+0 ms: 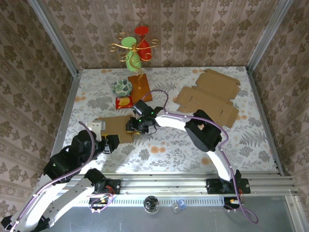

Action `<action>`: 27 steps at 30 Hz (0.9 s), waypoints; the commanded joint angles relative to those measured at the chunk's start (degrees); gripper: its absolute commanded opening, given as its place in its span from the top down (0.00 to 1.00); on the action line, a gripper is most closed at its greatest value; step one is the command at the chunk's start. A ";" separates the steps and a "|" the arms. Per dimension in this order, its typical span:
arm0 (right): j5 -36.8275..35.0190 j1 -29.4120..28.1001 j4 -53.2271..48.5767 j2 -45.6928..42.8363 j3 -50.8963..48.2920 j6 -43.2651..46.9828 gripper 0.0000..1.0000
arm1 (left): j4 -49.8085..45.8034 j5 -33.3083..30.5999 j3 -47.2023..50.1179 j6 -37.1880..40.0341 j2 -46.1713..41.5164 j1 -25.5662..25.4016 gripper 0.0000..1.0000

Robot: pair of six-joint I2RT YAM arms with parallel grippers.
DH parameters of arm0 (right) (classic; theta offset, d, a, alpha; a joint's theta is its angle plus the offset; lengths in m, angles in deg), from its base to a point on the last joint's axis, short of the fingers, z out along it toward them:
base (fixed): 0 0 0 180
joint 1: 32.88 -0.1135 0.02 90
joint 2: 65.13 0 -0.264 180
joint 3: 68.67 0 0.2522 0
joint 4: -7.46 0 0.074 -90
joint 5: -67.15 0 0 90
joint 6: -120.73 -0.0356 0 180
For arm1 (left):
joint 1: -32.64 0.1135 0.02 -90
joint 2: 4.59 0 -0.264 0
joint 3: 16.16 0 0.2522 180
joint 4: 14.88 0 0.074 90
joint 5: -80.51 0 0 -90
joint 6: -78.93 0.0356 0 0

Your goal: Fold the paper box

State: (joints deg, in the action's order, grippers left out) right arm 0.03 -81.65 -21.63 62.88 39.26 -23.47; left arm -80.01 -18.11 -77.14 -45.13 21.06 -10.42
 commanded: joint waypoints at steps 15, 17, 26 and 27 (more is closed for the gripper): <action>-7.94 -0.95 -5.66 -6.68 0.78 2.80 0.49 | 21.52 5.96 11.81 -0.95 -4.54 1.99 0.00; -8.94 0.37 -4.90 -11.26 -3.06 2.74 0.48 | 22.91 8.31 10.60 0.14 0.98 2.02 0.00; -10.24 13.95 -4.07 -30.61 -20.89 0.90 0.48 | 30.98 13.95 1.66 -0.67 27.05 1.76 0.19; -10.01 16.36 -3.80 -32.43 -22.91 0.13 0.48 | 32.67 14.16 1.32 -2.38 29.34 1.60 0.22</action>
State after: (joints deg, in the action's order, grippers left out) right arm -8.00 -69.87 -24.17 33.52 21.08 -22.09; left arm -52.91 -6.61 -73.36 -44.68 46.13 -8.85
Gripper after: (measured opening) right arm 0.522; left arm 0.802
